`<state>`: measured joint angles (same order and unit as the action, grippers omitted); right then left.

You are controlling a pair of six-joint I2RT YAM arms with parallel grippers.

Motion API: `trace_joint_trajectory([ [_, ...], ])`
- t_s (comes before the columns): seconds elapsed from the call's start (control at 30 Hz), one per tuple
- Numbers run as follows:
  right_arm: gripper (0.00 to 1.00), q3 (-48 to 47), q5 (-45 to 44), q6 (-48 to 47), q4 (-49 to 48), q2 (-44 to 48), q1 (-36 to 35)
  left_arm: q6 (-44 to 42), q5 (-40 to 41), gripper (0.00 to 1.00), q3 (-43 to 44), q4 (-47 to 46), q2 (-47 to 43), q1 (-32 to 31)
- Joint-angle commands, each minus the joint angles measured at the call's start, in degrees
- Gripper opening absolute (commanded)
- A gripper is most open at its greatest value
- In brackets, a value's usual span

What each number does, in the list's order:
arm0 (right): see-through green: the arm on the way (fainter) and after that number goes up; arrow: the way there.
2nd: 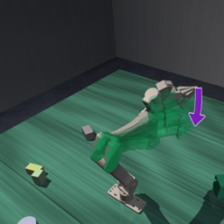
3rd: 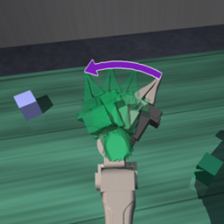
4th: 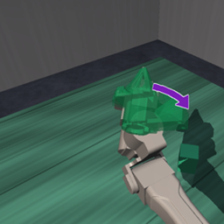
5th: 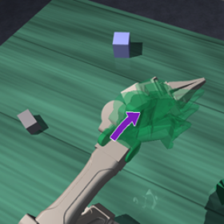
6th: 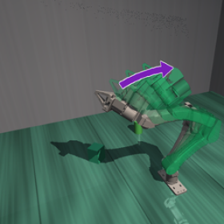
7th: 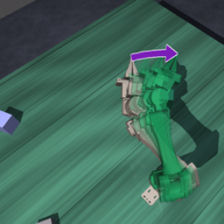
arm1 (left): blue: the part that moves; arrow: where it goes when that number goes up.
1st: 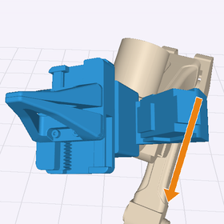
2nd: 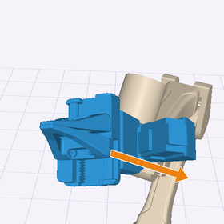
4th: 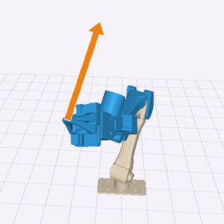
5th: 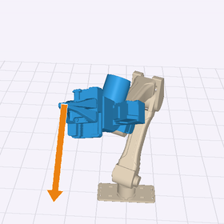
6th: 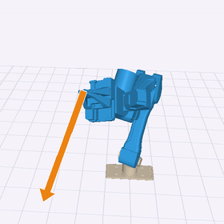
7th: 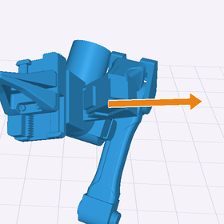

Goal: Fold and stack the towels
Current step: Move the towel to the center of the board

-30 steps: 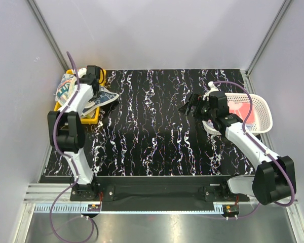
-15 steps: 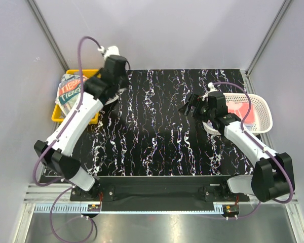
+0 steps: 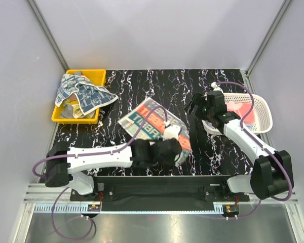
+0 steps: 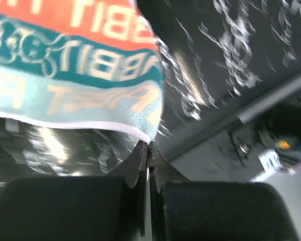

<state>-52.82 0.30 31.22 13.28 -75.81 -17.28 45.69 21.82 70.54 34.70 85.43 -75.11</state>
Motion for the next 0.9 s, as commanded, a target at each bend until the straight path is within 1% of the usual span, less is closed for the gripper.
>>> trace_joint_trajectory([
  [0.0,1.0,-1.8,-1.4,-1.2,-0.2,-1.0,-0.4,9.4,0.1,0.0,-7.3,-12.0,-4.7,-4.0],
  [0.03,1.0,-1.3,-0.6,-1.3,-0.7,-1.3,-0.4,10.3,-1.0,0.0,-12.0,-13.9,-5.5,-4.5],
  [0.1,1.0,-0.8,1.4,-1.3,-1.5,-2.8,-0.6,13.2,-2.1,0.0,-15.2,-16.0,-8.0,-6.5],
  [0.17,1.0,-1.3,1.6,-1.4,-1.8,-5.4,-0.8,16.0,-1.6,0.0,-19.1,-15.6,-9.7,-7.6],
  [0.2,1.0,-1.8,1.0,-1.9,-1.8,-6.4,-1.7,17.3,-1.3,0.0,-20.8,-14.2,-12.1,-8.6],
  [0.23,1.0,-2.4,0.4,-2.1,-1.4,-8.4,-2.1,21.2,-0.8,0.0,-22.5,-13.4,-14.2,-8.9],
  [0.27,1.0,-3.6,0.1,-2.5,-1.2,-9.4,-2.4,23.4,-0.6,0.0,-27.2,-12.7,-16.3,-9.2],
  [0.3,1.0,-4.0,-1.2,-2.7,-1.2,-10.3,-3.5,25.8,-0.6,0.0,-29.7,-11.2,-21.9,-9.4],
  [0.33,0.98,-5.3,-1.7,-2.7,-1.2,-12.4,-3.9,30.6,-0.7,0.0,-32.2,-10.4,-24.9,-9.7],
  [0.37,0.98,-6.1,-2.1,-2.8,-1.1,-13.5,-4.5,33.1,-0.6,0.0,-37.1,-9.0,-28.0,-10.0],
  [0.4,0.97,-6.8,-2.6,-3.1,-1.0,-14.6,-5.0,35.3,-0.4,0.0,-38.7,-5.3,-32.0,-10.7],
  [0.43,0.96,-7.6,-3.0,-3.2,-0.9,-16.8,-6.1,38.4,-0.3,0.0,-40.1,-3.1,-38.3,-11.2],
  [0.5,0.95,-9.8,-4.4,-3.1,-0.8,-19.1,-6.9,40.1,1.0,0.0,-40.1,3.8,-43.9,-12.9],
  [0.53,0.95,-10.5,-4.8,-3.0,-0.9,-21.3,-7.2,39.6,1.0,0.0,-39.5,4.7,-46.5,-13.4],
  [0.57,0.95,-11.9,-5.1,-2.8,-1.0,-22.4,-7.7,38.4,-0.3,0.0,-39.0,4.9,-46.5,-13.4],
  [0.6,0.94,-12.7,-5.7,-2.7,-1.2,-23.5,-7.7,37.5,-0.8,0.0,-36.8,5.5,-45.9,-13.4],
  [0.67,0.9,-16.1,-6.4,-3.4,-1.2,-27.4,-7.8,34.6,-1.3,0.07,-34.0,7.0,-41.2,-13.4],
  [0.73,0.89,-20.0,-7.6,-4.2,-0.7,-31.3,-7.8,32.0,-1.2,0.09,-30.2,8.8,-37.7,-13.4],
  [0.8,0.85,-23.0,-9.3,-5.8,0.2,-33.8,-7.9,30.4,0.3,0.2,-28.4,9.2,-34.9,-13.5],
  [0.87,0.82,-26.5,-9.8,-7.7,0.4,-36.5,-7.8,29.3,3.4,0.36,-26.1,9.9,-34.5,-13.0],
])
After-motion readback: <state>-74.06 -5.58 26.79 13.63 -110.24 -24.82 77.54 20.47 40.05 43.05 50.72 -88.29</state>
